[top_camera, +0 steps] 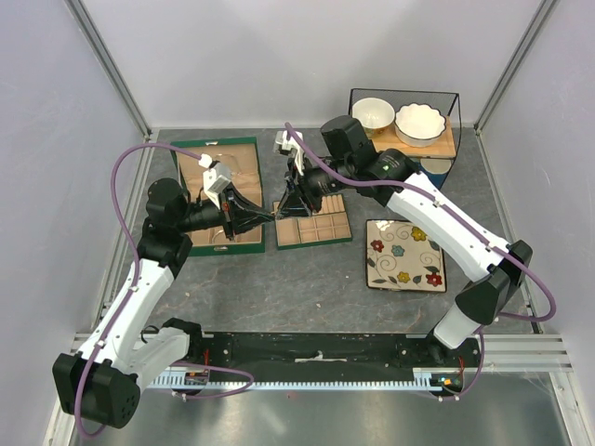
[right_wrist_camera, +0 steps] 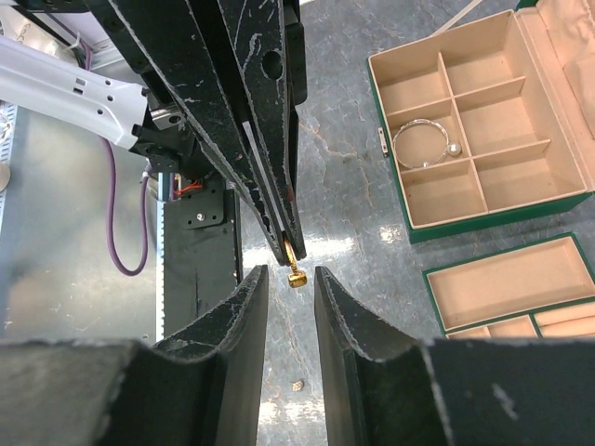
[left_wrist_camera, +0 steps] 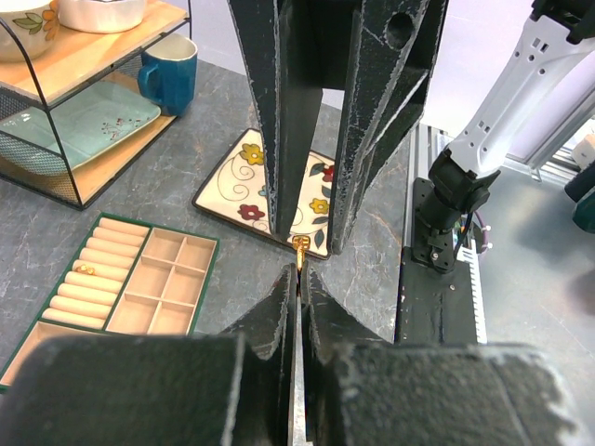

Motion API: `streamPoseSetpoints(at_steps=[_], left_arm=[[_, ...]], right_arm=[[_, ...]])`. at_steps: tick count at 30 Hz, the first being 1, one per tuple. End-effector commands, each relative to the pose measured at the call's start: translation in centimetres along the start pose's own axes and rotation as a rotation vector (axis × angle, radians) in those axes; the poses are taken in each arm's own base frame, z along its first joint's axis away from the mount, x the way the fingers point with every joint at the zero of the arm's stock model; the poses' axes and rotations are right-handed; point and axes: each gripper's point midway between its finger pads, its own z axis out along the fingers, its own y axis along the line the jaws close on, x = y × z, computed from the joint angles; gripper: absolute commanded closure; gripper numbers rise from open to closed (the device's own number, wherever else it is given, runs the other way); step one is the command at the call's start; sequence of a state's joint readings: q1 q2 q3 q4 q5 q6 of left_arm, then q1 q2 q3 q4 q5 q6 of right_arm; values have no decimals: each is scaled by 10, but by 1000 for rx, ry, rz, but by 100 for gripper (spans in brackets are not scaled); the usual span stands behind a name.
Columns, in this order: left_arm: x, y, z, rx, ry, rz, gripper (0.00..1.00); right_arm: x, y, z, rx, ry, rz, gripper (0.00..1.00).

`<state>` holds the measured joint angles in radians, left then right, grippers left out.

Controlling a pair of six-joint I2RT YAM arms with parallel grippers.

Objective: Organize the mixed jewelry

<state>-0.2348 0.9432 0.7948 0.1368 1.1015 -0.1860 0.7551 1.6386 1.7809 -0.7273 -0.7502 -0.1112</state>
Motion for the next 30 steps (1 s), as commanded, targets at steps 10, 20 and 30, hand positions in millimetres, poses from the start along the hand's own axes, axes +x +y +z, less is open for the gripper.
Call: streamPoseSetpoints(at_steps=[10, 20, 30], left_arm=[[-4, -8, -2, 31, -10, 38, 98], [-5, -10, -2, 44, -12, 34, 98], [-7, -10, -2, 47, -16, 31, 99]], right_arm=[[-16, 9, -7, -18, -40, -53, 67], [-16, 10, -6, -27, -41, -48, 68], [-14, 10, -3, -40, -33, -42, 70]])
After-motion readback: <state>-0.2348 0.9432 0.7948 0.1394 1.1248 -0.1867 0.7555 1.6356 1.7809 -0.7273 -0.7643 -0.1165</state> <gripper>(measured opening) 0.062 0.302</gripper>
